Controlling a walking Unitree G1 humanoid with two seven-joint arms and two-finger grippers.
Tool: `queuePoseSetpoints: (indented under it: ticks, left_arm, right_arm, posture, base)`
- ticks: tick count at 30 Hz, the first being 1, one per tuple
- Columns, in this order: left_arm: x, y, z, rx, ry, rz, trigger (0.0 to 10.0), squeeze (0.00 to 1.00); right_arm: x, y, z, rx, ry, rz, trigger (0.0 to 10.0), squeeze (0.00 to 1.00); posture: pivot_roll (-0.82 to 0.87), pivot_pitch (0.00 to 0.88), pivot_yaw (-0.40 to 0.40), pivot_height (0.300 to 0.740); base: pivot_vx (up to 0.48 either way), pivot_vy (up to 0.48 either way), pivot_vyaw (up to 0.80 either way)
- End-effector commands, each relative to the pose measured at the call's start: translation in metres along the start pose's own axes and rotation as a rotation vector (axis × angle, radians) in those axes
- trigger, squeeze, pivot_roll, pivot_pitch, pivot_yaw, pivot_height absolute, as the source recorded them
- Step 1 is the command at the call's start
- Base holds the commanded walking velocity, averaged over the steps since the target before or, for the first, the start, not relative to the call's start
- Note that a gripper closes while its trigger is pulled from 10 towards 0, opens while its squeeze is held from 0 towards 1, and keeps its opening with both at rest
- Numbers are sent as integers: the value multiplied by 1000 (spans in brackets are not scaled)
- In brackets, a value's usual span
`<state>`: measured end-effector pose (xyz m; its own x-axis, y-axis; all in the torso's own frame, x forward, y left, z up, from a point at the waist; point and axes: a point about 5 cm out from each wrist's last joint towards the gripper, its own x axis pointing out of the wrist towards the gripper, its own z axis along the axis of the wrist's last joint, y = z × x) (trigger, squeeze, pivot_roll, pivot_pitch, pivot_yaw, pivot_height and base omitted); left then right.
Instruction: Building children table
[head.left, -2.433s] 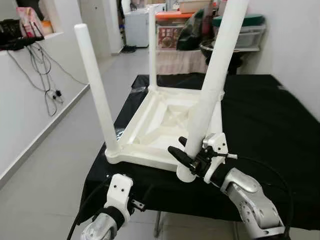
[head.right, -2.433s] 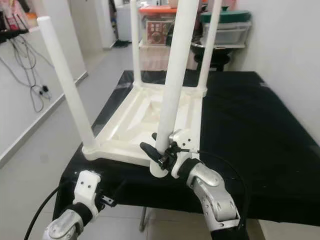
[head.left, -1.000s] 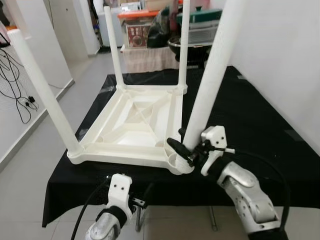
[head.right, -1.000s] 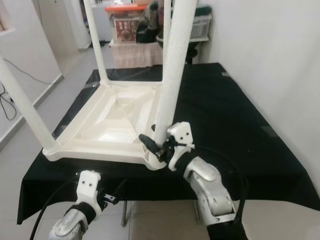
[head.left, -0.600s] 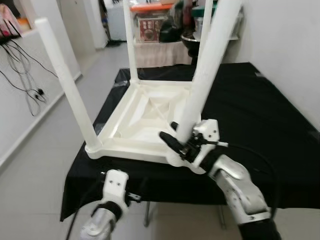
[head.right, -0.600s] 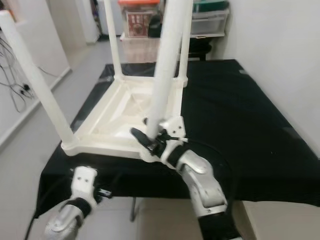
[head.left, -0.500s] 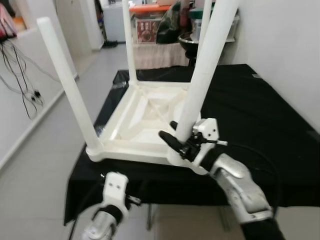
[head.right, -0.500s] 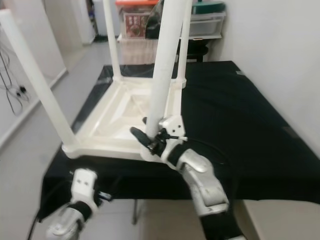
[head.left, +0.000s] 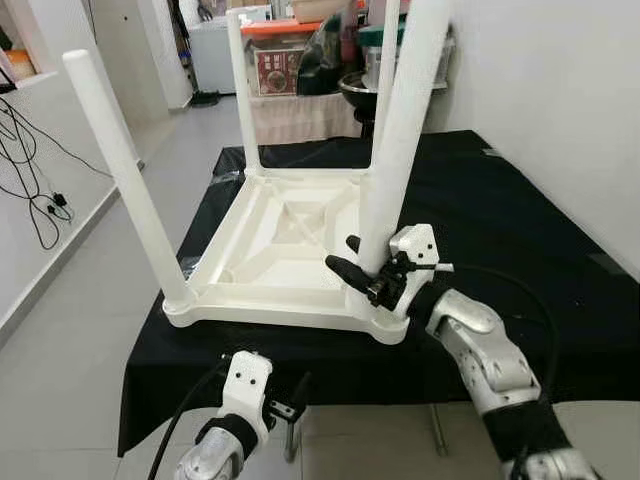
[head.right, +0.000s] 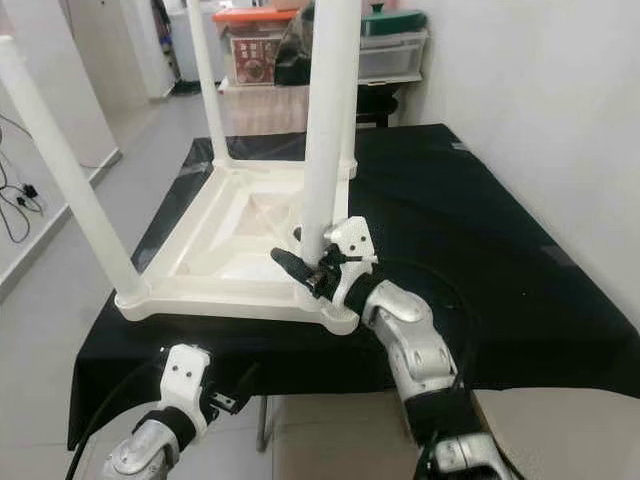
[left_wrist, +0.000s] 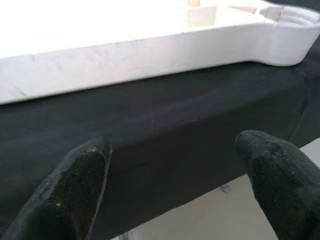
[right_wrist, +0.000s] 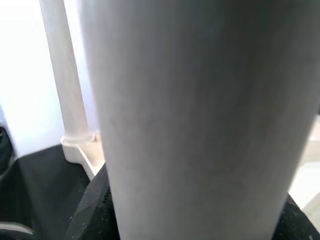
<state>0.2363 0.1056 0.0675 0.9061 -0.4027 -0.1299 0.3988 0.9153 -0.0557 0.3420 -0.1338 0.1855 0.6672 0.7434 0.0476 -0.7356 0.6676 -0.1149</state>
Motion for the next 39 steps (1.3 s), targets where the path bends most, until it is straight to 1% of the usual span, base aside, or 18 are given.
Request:
queuePoseSetpoints:
  ticks: [1,3,4,7,8,9,12,14,15,16,18,20,25,27,28,30,33,39]
  left_arm:
    - [-3,1,-1,34,1,-5,10000,0]
    - [-10,-4,1,62,-8,-18,10000,0]
    - [-10,-4,1,62,-8,-18,10000,0]
    - [-24,-12,4,104,-27,-49,10000,0]
    - [-24,-12,4,104,-27,-49,10000,0]
    - [-30,-16,6,134,-33,-78,10000,0]
    - [-45,-26,10,204,-48,-156,10000,0]
    - [-48,-29,11,222,-50,-182,10000,0]
    - [-52,-30,11,224,-49,-204,10000,0]
    - [-52,-30,11,224,-49,-204,10000,0]
    - [-56,-30,13,224,-45,-230,10000,0]
    - [-58,-30,14,220,-41,-234,10000,0]
    - [-64,-31,14,168,-26,-257,10000,0]
    - [-71,-33,16,130,-25,-263,10000,0]
    - [-71,-33,16,130,-25,-263,10000,0]
    - [-78,-37,17,128,-18,-274,10000,0]
    - [-81,-40,18,136,-14,-284,10000,0]
    - [-87,-39,19,133,-7,-285,10000,0]
  right_arm:
    - [2,1,2,-17,-7,32,10000,0]
    - [2,-6,7,-34,10,93,10000,0]
    - [2,-6,7,-34,10,93,10000,0]
    - [1,-12,20,-7,-28,192,10000,0]
    - [1,-12,20,-7,-28,192,10000,0]
    - [-2,-12,25,6,-48,239,10000,0]
    - [-12,-11,35,33,-99,347,10000,0]
    - [-15,-10,38,37,-110,378,10000,0]
    - [-18,-9,41,41,-121,410,10000,0]
    - [-18,-9,41,41,-121,410,10000,0]
    - [-23,-6,44,19,-111,461,10000,0]
    - [-24,-5,44,6,-104,478,10000,0]
    - [-24,-11,47,-24,-92,455,10000,0]
    - [-27,-17,52,-46,-87,441,10000,0]
    - [-27,-17,52,-46,-87,441,10000,0]
    - [-31,-21,58,-57,-84,452,10000,0]
    - [-35,-22,62,-65,-73,476,10000,0]
    - [-38,-23,62,-63,-47,516,10000,0]
  posture:
    - [-7,54,15,740]
    - [2,77,20,740]
    - [2,77,20,740]
    - [27,127,23,740]
    - [27,127,23,740]
    - [39,158,32,740]
    - [49,201,48,740]
    - [48,208,51,740]
    - [53,232,61,740]
    - [53,232,61,740]
    - [52,263,77,740]
    - [50,268,79,740]
    - [46,301,85,740]
    - [48,325,86,740]
    - [48,325,86,740]
    - [51,333,85,740]
    - [48,335,83,740]
    - [62,345,79,740]
  base:
    - [0,0,0]
    - [0,0,0]
    - [0,0,0]
    - [0,0,0]
    - [0,0,0]
    - [0,0,0]
    - [0,0,0]
    - [0,0,0]
    - [0,0,0]
    - [0,0,0]
    - [0,0,0]
    - [0,0,0]
    - [0,0,0]
    - [0,0,0]
    - [0,0,0]
    - [0,0,0]
    - [0,0,0]
    - [0,0,0]
